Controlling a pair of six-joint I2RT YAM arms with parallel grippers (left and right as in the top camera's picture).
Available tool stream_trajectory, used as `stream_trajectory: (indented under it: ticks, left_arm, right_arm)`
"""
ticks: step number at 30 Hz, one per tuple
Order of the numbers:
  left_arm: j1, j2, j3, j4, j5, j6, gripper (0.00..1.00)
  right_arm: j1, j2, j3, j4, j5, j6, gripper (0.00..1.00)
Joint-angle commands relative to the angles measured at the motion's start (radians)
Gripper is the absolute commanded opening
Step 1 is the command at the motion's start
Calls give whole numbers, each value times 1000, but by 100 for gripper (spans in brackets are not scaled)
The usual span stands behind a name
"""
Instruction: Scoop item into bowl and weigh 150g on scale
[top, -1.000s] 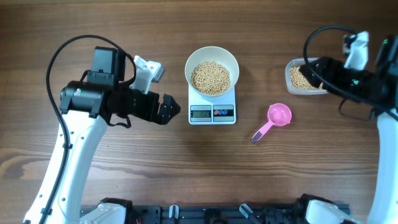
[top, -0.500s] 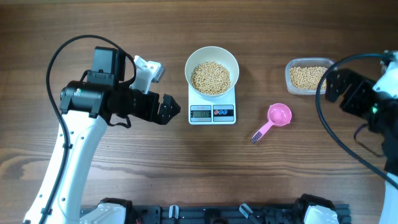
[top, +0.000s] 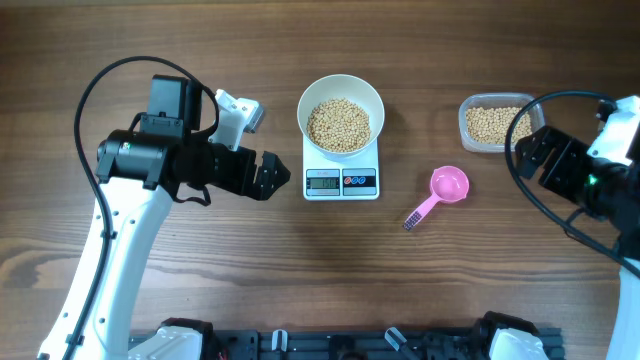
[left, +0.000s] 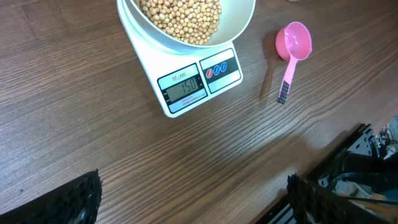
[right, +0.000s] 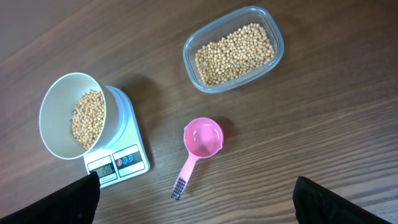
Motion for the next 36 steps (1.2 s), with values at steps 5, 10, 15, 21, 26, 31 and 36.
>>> stream_trajectory:
  ticks: [5,10,15,21,26,31,36]
  left_arm:
    - [-5,-17,5,0,19,20,100]
    - [-5,-17,5,0,19,20,100]
    - [-5,-17,5,0,19,20,100]
    - [-5,-17,5,0,19,20,100]
    - [-5,-17,5,0,19,20,100]
    - [-5,-17,5,0,19,20,100]
    - [-5,-17,5,0,19,20,100]
  right_arm:
    - [-5,13,10,0,16,-2,100]
    - [-5,-14,10,29,16,-20,100]
    - [-5,-37,10,77,32,-75,100]
    - [-5,-75,9,105,72,-99,100]
    - [-5,-151,-21,205,80,-143,100]
    - [-5,-270,-159,372,79,-158,100]
    - [-5,-417,-380,558,76,-158,100]
